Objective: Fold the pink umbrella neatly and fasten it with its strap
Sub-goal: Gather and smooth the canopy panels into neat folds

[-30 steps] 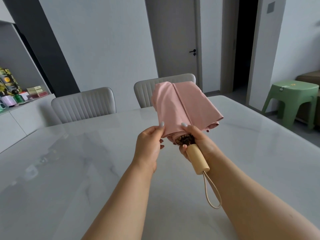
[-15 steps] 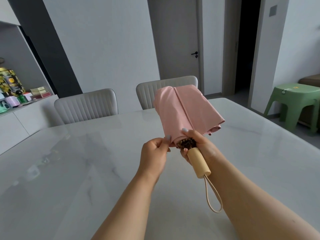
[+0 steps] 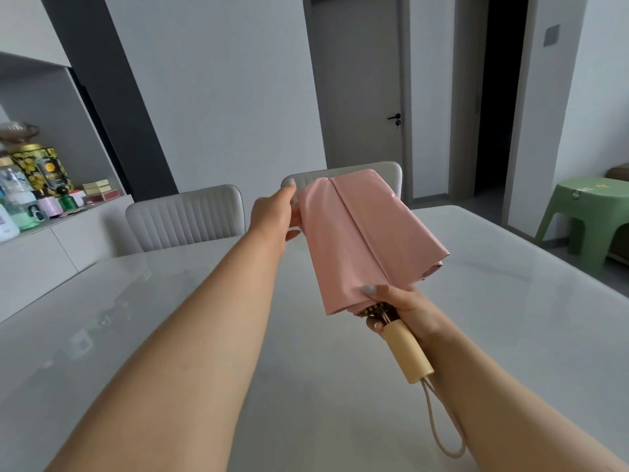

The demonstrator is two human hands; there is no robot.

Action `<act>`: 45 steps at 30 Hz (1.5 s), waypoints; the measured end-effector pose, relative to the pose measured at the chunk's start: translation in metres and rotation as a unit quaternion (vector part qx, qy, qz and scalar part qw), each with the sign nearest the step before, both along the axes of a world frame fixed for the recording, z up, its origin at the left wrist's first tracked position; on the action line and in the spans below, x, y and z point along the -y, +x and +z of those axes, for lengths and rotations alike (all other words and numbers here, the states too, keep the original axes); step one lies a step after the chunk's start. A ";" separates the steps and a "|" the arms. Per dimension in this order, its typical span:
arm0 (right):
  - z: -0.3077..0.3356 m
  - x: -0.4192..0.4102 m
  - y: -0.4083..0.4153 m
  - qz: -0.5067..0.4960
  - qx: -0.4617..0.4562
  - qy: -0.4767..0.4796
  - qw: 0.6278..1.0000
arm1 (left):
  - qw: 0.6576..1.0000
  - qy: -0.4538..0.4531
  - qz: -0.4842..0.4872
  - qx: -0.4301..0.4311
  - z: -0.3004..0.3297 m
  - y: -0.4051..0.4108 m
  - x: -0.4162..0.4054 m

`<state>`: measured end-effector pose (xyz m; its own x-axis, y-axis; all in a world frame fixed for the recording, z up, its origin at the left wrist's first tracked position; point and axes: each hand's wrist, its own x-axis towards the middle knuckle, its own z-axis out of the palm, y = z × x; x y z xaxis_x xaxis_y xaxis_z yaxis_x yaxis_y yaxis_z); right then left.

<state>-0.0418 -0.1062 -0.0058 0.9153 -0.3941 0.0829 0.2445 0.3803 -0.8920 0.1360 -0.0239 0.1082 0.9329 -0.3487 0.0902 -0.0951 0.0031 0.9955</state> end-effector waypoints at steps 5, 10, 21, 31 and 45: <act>0.001 -0.001 0.000 0.014 0.005 -0.012 1.000 | 0.999 -0.025 0.025 -0.021 0.009 0.013 0.011; 0.004 0.002 -0.003 0.001 0.015 0.043 0.999 | 0.994 -0.046 0.075 -0.068 0.011 0.022 0.003; 0.004 -0.001 -0.003 0.001 0.019 0.004 1.000 | 1.000 0.006 0.027 0.001 0.022 0.004 0.019; -0.001 0.003 0.002 -0.021 0.009 -0.033 0.999 | 0.973 0.142 0.173 0.060 0.020 0.004 0.020; -0.001 0.000 0.004 -0.019 0.006 -0.076 0.997 | 0.988 -0.031 -0.127 -0.082 -0.058 -0.033 0.037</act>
<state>-0.0379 -0.1062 -0.0072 0.8984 -0.4112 0.1543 0.2666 0.2315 -0.9356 0.1028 -0.0608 0.0502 0.8199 -0.5719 -0.0268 0.0790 0.0667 0.9946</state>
